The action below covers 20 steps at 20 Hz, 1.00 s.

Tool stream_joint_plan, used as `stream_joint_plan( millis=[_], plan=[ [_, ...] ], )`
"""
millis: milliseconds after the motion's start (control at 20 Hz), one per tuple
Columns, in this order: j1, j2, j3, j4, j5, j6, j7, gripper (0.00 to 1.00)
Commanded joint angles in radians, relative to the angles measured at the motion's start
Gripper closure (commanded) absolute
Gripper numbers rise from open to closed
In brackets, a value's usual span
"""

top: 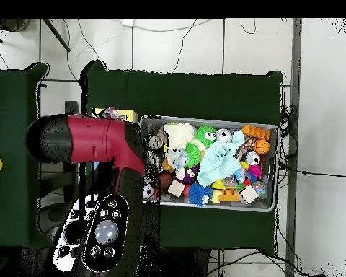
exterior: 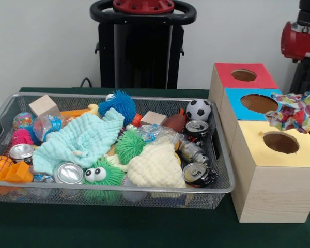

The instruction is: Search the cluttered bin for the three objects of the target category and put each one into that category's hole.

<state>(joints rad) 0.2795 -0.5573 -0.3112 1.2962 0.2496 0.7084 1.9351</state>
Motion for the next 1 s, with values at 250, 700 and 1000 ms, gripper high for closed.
stream_joint_plan(
  millis=[250, 700, 1000],
  plan=[
    [-0.005, 0.071, 0.017, -0.067, 0.035, 0.095, 0.277, 1.0],
    [-0.01, 0.059, 0.02, -0.023, 0.033, 0.053, 0.263, 1.0],
    [-0.022, 0.06, 0.031, 0.015, 0.027, 0.006, 0.243, 1.0]
  ],
)
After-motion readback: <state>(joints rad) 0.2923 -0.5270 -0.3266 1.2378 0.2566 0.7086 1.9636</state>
